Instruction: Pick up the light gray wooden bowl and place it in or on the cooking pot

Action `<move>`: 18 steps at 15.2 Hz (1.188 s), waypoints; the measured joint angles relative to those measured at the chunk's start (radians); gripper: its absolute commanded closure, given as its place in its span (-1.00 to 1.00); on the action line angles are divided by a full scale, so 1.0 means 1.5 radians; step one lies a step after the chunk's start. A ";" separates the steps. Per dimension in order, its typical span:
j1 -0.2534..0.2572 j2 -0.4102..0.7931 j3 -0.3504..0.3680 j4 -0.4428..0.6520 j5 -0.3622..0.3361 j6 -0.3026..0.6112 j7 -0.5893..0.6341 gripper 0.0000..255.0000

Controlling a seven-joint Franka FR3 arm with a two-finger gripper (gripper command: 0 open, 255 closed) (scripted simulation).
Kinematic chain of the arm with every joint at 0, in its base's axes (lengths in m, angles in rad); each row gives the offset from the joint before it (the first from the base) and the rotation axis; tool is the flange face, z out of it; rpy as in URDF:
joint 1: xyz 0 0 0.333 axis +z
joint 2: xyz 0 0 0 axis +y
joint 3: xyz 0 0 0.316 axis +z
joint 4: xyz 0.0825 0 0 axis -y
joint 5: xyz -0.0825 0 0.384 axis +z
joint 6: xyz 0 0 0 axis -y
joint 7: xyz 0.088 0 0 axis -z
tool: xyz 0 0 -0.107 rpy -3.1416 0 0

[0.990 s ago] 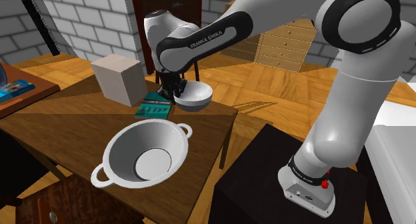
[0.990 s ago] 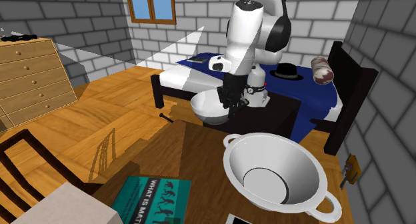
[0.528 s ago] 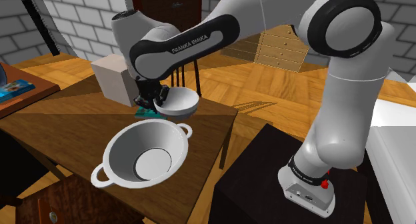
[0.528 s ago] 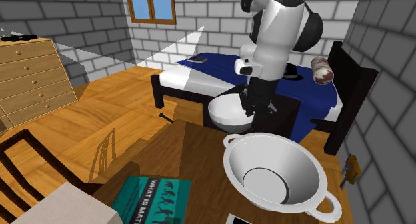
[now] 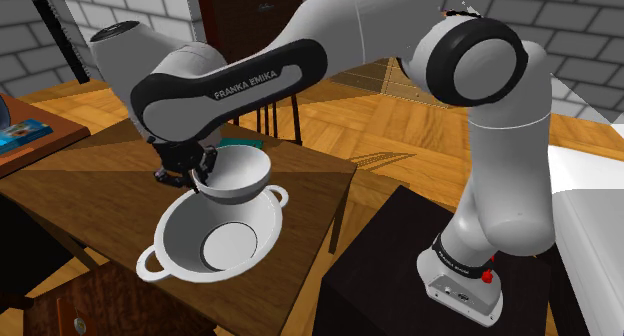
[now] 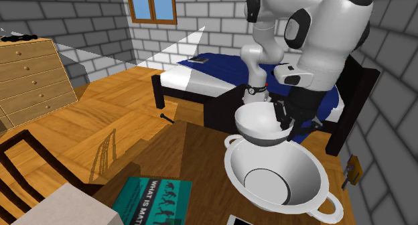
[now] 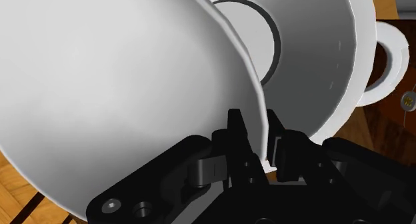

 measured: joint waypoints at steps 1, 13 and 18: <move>0.016 0.019 0.002 0.028 -0.005 -0.011 0.013 1.00; 0.068 0.110 -0.001 0.105 -0.030 -0.005 0.059 1.00; 0.067 0.122 -0.004 0.080 -0.036 0.030 0.065 1.00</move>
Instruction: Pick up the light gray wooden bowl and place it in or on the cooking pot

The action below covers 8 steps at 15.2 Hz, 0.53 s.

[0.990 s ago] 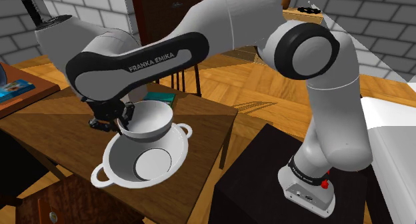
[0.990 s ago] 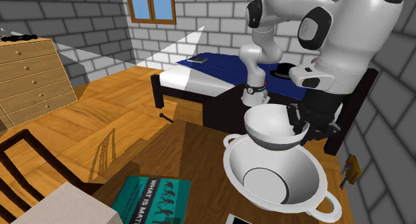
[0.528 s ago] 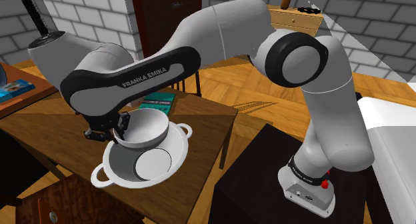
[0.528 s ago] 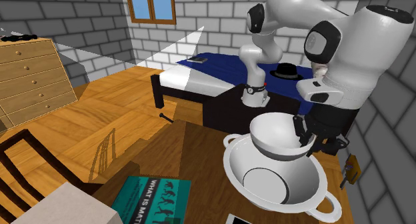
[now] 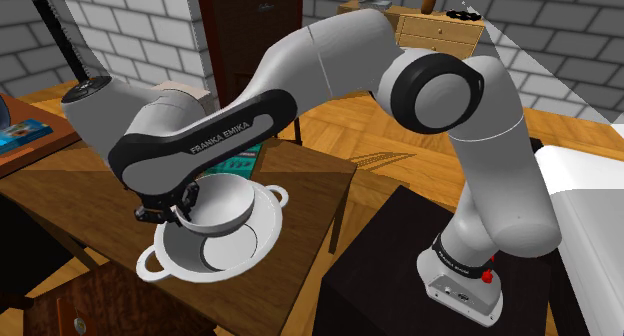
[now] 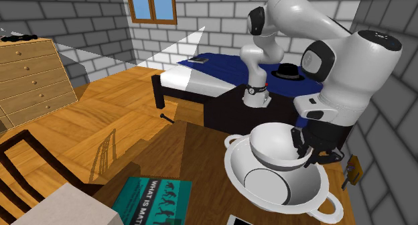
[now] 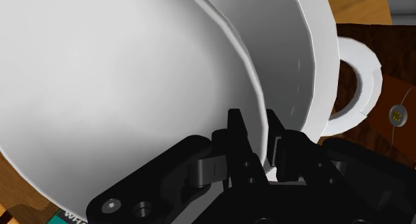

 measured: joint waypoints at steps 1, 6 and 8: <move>0.000 0.002 -0.001 -0.005 -0.001 0.007 0.001 1.00; 0.000 0.014 -0.003 -0.017 -0.006 0.030 0.005 1.00; 0.000 0.014 -0.004 -0.017 -0.006 0.031 0.006 1.00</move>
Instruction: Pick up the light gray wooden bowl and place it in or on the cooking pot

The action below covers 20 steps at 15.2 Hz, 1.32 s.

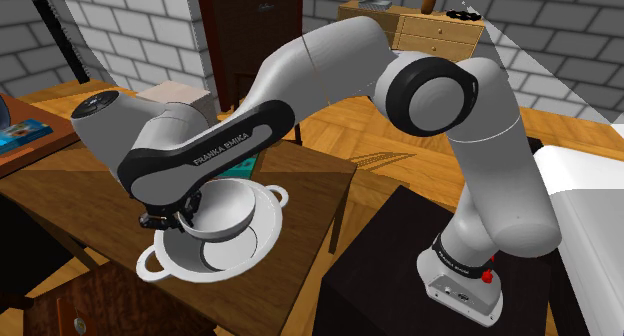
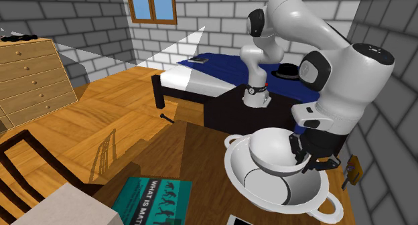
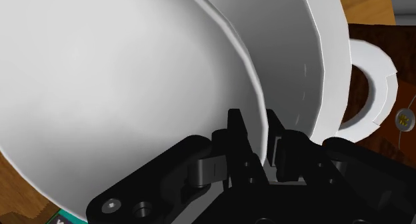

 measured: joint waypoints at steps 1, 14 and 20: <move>0.000 0.000 0.000 0.000 0.000 0.000 0.000 1.00; 0.005 -0.018 0.006 0.048 0.009 -0.063 -0.008 -1.00; 0.008 -0.016 0.006 0.060 0.010 -0.074 -0.009 -1.00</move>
